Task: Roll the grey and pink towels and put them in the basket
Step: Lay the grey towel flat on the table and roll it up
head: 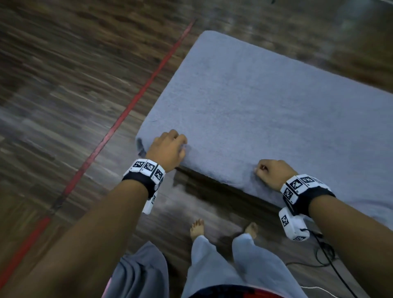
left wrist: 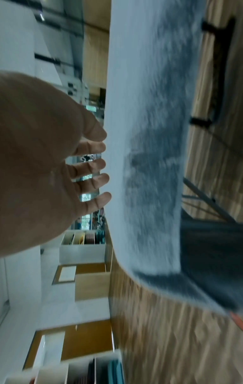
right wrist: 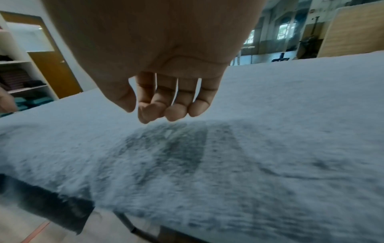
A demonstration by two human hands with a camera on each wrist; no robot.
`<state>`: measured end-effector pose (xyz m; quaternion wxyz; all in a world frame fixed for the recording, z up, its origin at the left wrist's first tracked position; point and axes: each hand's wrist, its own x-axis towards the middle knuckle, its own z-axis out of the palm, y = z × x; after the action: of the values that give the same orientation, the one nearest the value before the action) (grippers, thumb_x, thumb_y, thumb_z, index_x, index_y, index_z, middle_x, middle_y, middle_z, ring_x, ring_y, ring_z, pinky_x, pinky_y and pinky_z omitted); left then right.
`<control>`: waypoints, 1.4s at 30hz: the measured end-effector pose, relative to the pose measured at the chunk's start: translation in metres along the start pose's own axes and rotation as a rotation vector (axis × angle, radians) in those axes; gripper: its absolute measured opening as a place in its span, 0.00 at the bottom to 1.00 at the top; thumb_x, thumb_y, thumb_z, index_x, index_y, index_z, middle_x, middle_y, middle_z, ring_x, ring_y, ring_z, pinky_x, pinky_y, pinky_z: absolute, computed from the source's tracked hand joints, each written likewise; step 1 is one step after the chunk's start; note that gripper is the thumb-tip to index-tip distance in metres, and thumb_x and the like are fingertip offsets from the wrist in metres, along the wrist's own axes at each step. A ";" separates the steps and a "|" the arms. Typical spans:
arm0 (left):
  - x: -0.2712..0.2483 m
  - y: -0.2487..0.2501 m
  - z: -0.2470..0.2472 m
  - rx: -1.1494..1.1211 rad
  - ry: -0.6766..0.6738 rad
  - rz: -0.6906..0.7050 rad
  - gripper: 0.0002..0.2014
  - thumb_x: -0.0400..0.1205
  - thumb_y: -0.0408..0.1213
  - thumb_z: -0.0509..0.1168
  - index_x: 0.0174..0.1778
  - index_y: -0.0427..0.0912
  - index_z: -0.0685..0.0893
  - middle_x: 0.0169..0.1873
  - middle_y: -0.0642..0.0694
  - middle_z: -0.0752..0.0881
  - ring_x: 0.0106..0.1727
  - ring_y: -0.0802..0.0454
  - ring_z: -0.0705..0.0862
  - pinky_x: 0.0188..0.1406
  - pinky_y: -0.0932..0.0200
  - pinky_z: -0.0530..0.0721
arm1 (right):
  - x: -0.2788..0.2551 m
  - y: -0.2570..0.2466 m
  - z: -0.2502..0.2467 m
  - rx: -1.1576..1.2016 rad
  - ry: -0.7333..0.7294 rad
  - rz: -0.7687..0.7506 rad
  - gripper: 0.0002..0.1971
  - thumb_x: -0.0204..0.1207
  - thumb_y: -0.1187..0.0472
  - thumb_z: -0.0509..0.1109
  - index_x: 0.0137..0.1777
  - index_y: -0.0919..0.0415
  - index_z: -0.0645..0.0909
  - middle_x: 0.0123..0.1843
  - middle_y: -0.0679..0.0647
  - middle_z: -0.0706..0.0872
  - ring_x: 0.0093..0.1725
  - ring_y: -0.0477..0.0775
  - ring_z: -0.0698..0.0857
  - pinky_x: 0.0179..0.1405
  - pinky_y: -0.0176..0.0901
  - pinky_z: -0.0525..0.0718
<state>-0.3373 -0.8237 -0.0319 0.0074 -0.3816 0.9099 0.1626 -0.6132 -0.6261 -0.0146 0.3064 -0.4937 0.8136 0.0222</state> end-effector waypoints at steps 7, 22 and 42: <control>0.037 0.132 0.027 -0.046 -0.156 0.228 0.15 0.81 0.41 0.62 0.65 0.48 0.77 0.61 0.44 0.79 0.60 0.41 0.77 0.60 0.46 0.76 | -0.055 0.102 -0.013 0.019 0.203 0.183 0.06 0.79 0.56 0.63 0.43 0.56 0.78 0.45 0.56 0.80 0.44 0.60 0.81 0.44 0.48 0.78; 0.004 0.465 0.152 0.180 -0.334 0.819 0.26 0.79 0.43 0.64 0.75 0.51 0.71 0.68 0.46 0.75 0.64 0.41 0.73 0.61 0.45 0.70 | -0.216 0.369 0.058 0.039 0.367 0.401 0.28 0.72 0.57 0.73 0.73 0.50 0.75 0.77 0.54 0.74 0.69 0.61 0.78 0.59 0.61 0.83; 0.050 0.552 0.155 -0.021 -0.471 0.583 0.07 0.81 0.35 0.60 0.53 0.46 0.81 0.51 0.45 0.82 0.50 0.45 0.81 0.54 0.50 0.78 | -0.242 0.461 0.003 0.000 0.229 0.323 0.08 0.78 0.55 0.61 0.43 0.54 0.80 0.35 0.53 0.85 0.35 0.59 0.84 0.34 0.46 0.81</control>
<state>-0.7744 -0.4495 -0.0250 0.1662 -0.0587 0.9519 0.2506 -0.9103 -0.1978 -0.0135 0.2044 -0.3562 0.9117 0.0149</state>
